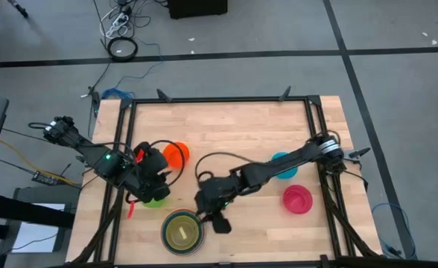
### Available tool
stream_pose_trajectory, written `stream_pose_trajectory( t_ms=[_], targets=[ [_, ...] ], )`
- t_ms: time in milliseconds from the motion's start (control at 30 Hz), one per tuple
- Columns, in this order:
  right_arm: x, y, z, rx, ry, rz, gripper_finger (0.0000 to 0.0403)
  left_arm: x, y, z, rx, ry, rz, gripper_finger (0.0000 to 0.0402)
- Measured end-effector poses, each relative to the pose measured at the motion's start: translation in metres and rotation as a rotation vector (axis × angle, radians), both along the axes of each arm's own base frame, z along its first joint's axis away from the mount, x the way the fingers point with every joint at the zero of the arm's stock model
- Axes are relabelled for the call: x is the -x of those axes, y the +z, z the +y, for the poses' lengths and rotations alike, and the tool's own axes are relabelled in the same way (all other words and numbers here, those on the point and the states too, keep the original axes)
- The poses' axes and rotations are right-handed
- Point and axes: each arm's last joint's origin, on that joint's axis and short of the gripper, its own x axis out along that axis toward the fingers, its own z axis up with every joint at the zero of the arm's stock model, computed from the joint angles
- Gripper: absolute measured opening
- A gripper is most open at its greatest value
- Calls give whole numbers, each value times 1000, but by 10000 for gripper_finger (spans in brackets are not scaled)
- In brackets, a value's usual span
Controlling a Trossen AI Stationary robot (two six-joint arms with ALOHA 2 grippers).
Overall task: Nest bowls inside each other
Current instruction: Stack the green bowl on top of the yellow bowl
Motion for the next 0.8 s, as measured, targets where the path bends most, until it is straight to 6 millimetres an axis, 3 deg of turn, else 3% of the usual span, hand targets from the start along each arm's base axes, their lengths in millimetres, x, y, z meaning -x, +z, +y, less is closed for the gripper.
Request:
stream_pose_trajectory(
  t_ms=[167,433,600,800],
  targets=[
    [40,28,-14,256,-138,115,130,12,-21,-7,-4,-232,255,157],
    [100,56,-15,418,-299,299,131,32,-73,-20,109,-320,510,157],
    [124,71,-4,424,-357,296,130,42,-97,-33,196,-338,527,157],
    [137,75,8,403,-384,300,132,49,-117,-44,224,-351,483,157]
  ],
)
